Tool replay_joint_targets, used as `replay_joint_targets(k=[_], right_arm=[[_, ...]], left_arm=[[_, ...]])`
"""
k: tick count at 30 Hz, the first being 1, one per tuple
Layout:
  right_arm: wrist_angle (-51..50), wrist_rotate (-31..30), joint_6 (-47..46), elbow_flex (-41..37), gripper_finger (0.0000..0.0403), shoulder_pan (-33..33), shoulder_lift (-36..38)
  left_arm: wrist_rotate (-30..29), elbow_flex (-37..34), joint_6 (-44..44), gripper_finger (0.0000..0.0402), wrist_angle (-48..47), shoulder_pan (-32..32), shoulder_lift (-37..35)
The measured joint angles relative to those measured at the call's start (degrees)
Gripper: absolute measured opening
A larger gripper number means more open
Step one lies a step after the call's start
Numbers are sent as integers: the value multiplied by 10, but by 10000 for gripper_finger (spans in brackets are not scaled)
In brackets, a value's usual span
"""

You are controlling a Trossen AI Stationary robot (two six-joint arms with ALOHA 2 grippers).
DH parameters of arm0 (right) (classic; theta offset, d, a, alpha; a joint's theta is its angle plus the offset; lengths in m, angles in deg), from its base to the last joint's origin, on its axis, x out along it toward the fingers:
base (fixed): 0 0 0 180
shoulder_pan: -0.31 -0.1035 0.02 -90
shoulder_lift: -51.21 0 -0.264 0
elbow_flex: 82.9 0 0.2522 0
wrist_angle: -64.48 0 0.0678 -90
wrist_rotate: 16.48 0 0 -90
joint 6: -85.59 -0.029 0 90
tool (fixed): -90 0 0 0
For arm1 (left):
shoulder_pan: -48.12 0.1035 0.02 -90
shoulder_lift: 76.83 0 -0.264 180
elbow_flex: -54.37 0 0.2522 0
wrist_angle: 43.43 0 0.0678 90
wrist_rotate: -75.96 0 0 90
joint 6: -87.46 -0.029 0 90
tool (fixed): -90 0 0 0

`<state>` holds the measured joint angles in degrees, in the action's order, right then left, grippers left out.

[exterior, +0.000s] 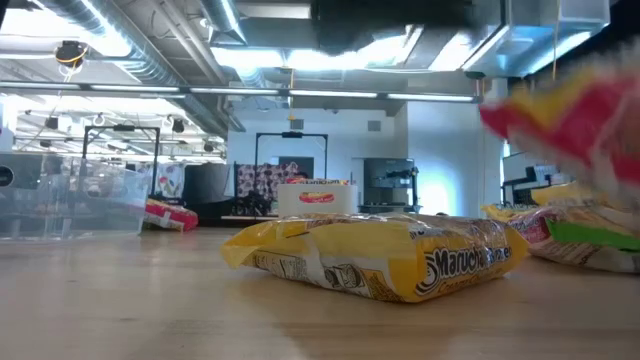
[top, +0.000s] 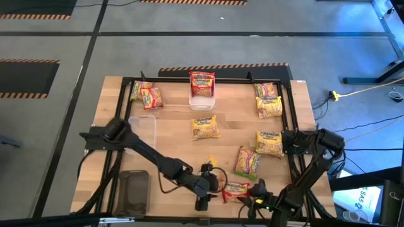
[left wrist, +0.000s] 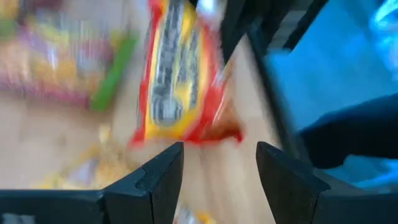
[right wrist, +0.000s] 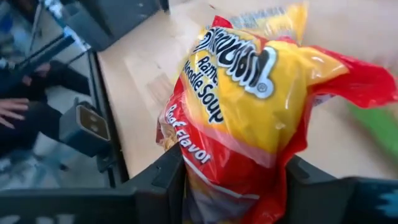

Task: Sort Maruchan noodles
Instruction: Put the red noodle pack into the white bin

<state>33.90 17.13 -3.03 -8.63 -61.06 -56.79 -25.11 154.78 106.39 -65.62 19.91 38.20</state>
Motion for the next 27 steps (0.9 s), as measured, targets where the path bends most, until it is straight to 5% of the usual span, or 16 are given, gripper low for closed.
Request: replay_joint_targets(k=[8, 16, 21, 27], right_arm=[[-36, 37, 249, 6, 134, 60, 81], [-62, 154, 495, 6, 134, 186, 134], [-51, 230, 592, 6, 134, 256, 150], [-49, 249, 643, 6, 134, 292, 160]], left_arm=[[13, -74, -41, 196, 6, 38, -112], [92, -190, -45, 196, 72, 119, -192], [122, -200, -58, 196, 73, 146, -184], [120, -206, -60, 196, 61, 163, -186]])
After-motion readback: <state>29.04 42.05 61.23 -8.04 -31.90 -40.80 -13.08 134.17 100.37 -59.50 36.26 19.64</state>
